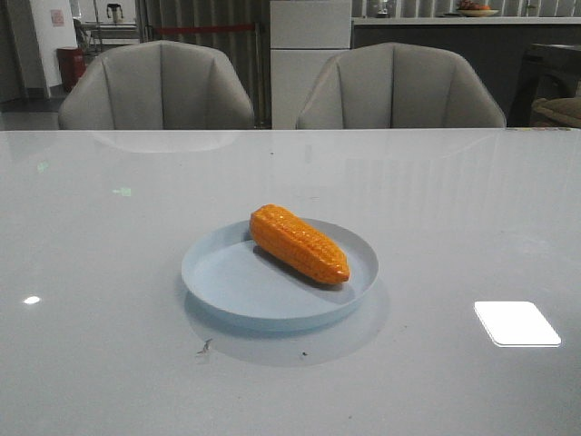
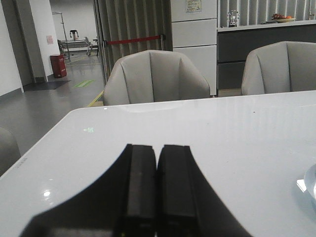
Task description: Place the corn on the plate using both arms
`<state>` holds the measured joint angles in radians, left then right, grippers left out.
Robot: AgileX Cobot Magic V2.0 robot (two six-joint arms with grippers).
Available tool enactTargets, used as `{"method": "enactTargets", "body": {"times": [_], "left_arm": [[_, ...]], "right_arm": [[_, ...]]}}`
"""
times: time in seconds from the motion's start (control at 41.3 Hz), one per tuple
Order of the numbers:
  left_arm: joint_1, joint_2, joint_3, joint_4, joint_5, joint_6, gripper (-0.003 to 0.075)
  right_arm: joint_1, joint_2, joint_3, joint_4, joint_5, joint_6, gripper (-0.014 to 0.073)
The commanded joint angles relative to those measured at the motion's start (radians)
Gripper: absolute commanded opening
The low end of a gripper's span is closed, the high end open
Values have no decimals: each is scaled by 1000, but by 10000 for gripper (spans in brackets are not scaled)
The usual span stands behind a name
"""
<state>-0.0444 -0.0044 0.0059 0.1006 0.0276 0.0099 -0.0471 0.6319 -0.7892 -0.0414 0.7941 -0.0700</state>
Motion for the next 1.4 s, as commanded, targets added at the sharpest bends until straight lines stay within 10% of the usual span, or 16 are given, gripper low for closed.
{"method": "enactTargets", "body": {"times": [0.0,0.533,1.381], "left_arm": [[3,-17,39,-11,-78,-10,89],[3,-17,39,-11,-78,-10,89],[3,-17,39,-11,-78,-10,89]], "right_arm": [[36,-84,3,34,-136,-6,31],[55,-592,632,239,-831,-6,31],[92,-666,796,239,-740,-6,31]]}}
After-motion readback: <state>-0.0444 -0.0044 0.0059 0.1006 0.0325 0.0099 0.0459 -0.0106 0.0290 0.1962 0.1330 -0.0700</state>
